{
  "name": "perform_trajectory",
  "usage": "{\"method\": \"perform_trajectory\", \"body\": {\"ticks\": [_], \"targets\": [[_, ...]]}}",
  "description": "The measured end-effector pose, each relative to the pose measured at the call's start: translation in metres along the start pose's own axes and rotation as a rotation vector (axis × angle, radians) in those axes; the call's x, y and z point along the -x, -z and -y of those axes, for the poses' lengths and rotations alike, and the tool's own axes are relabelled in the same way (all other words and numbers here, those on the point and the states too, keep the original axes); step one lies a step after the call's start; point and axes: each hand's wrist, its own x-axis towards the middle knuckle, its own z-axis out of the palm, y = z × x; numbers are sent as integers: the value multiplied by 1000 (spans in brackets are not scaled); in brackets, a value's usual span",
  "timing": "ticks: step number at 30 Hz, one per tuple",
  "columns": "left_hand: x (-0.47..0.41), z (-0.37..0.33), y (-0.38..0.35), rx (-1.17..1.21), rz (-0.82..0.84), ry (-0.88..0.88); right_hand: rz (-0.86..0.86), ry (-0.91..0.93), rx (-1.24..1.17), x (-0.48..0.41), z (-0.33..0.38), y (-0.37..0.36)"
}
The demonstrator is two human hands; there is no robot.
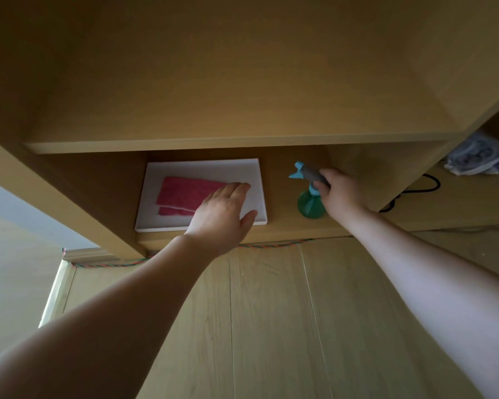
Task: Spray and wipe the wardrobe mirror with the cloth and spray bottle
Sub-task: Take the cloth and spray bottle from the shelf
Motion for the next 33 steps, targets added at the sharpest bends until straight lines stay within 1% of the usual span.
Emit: {"method": "perform_trajectory", "body": {"ticks": [3,7,13,16,20,26,33], "targets": [[0,-1,2,19,-12,-12,-11,111,-46,16,20,3],[3,1,9,94,-55,32,-12,312,-159,37,58,5],[21,11,30,236,-77,37,133,506,-307,63,105,-6],[32,22,41,285,-56,54,160,557,-330,69,117,-10],[42,34,47,273,21,53,176,622,-304,75,126,-16],[47,42,44,274,54,64,193,690,-304,77,131,-22],[59,56,51,257,98,-9,233,751,-320,69,139,-36]]}}
